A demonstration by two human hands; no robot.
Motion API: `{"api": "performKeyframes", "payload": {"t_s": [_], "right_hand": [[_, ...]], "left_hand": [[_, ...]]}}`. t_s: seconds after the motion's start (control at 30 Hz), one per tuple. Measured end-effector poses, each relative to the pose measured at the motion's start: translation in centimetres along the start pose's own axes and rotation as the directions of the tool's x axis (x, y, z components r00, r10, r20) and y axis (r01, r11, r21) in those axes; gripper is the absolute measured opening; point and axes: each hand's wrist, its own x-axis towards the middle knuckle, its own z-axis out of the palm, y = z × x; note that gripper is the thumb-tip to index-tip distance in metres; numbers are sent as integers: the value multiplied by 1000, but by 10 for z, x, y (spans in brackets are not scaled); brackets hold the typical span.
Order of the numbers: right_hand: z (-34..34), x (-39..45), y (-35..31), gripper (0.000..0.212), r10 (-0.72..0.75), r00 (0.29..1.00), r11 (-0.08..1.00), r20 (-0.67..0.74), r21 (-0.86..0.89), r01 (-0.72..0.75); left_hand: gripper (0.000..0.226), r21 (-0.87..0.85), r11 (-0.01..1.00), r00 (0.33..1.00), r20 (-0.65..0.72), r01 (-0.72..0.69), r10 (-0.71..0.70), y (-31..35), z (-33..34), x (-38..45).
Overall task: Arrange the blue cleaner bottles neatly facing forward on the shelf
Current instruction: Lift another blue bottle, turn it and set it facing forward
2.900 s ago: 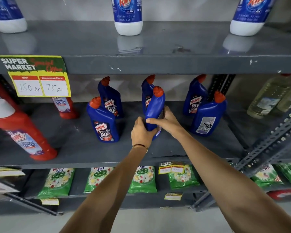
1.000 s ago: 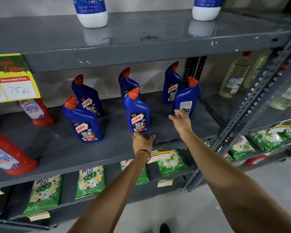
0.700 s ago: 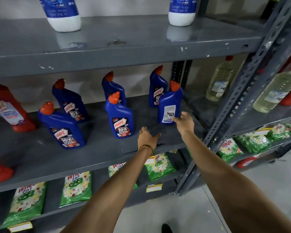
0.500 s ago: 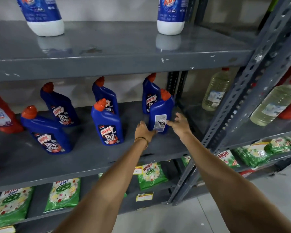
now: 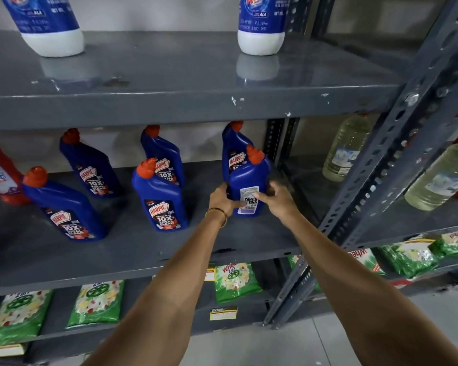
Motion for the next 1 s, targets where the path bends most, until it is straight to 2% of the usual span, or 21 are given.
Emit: {"api": "performKeyframes", "payload": {"t_s": [0.1, 0.2, 0.33, 0.43, 0.5, 0.57, 0.63, 0.67, 0.73, 0.77, 0.87, 1.0], "right_hand": [[0, -4, -1, 35, -39, 998, 998, 47, 52, 36], [1, -8, -7, 38, -82, 995, 988, 63, 140, 72], [3, -9, -23, 64, -114, 987, 956, 116, 282, 78], [11, -9, -37, 87, -127, 988, 963, 93, 251, 100], [14, -8, -43, 90, -127, 992, 970, 27, 213, 118], [10, -9, -43, 85, -137, 991, 973, 7, 191, 133], [1, -11, -40, 81, -140, 989, 967, 54, 221, 125], [-4, -13, -39, 79, -137, 986, 961, 94, 253, 109], [-10, -16, -38, 74, -142, 972, 940, 188, 333, 73], [-13, -17, -39, 70, -154, 960, 926, 234, 374, 57], [-21, -18, -39, 52, -179, 920, 864, 347, 502, -21], [-27, -15, -35, 47, -210, 875, 808, 436, 581, -96]], "left_hand": [[60, 49, 999, 1000, -2, -23, 23, -6, -8, -5], [58, 61, 995, 992, -93, -83, 88, -12, -9, -12], [49, 107, 985, 958, -237, -137, 159, -5, 0, -20], [46, 159, 974, 926, -317, -160, 204, 6, 13, -27], [50, 206, 961, 916, -318, -185, 245, 9, 19, -30], [56, 162, 960, 944, -205, -228, 259, 9, 13, -30], [54, -18, 981, 980, 32, -194, 194, 9, -2, -24], [49, -113, 986, 973, 183, -123, 142, 9, -11, -21], [48, -236, 970, 889, 454, 59, 56, 8, -24, -16], [52, -273, 952, 846, 532, 138, 30, 7, -28, -15], [61, -346, 896, 794, 607, 280, -14, 0, -33, -13], [52, -355, 887, 743, 669, 295, 21, -6, -29, -13]]}}
